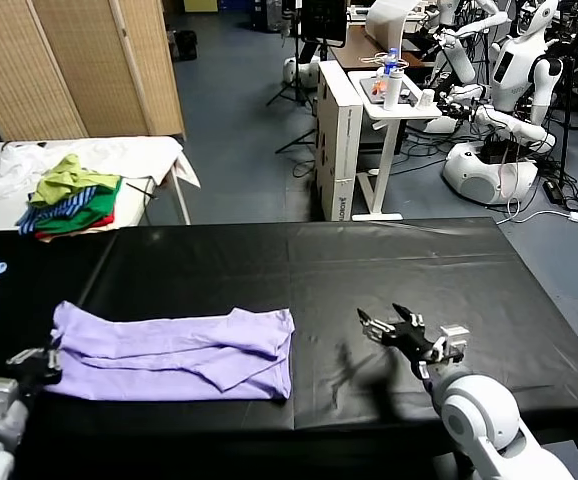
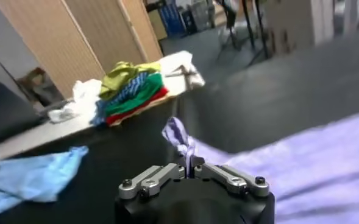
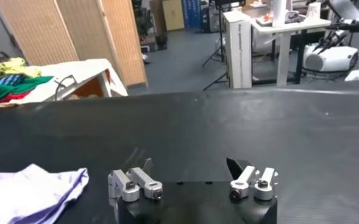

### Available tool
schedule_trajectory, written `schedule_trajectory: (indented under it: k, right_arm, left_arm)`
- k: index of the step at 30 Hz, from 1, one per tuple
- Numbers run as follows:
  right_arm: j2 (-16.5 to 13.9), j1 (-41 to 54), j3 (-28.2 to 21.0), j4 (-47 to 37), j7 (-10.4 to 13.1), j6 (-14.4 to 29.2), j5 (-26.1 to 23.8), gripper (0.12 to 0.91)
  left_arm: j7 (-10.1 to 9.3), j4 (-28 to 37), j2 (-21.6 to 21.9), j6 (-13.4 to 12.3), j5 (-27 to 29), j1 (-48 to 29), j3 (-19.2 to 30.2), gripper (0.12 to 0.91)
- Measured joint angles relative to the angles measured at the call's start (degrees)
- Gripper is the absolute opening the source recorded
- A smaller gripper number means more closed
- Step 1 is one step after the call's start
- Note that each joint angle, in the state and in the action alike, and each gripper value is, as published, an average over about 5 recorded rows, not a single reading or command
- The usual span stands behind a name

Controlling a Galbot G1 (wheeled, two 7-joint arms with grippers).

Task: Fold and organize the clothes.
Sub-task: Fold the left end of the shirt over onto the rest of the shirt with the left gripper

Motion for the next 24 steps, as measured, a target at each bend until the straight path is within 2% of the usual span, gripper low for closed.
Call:
schedule_trajectory:
  k: [3, 7, 15, 24]
  right_arm:
    - [0.1, -0.9, 1.1, -0.1, -0.1, 0.1, -0.3, 0.907]
    - [0.4, -1.7, 1.9, -0.3, -0.1, 0.1, -0.6, 0.907]
    - [1.1, -1.9, 1.7, -0.8, -0.1, 0.0, -1.5, 0.907]
    - [1.6, -2.2, 1.2, -0.9, -0.1, 0.0, -2.4, 0.907]
  left_arm:
    - [-2.35, -4.1, -3.0, 3.4, -7.0, -1.3, 3.5, 0.183]
    - [-3.85, -7.7, -6.6, 5.4, -12.3, -3.0, 8.7, 0.183]
    - [-5.01, -9.2, -11.4, 6.3, -15.2, -5.8, 17.8, 0.183]
    - [-5.51, -9.1, -13.9, 6.7, -16.0, -7.2, 24.1, 0.183]
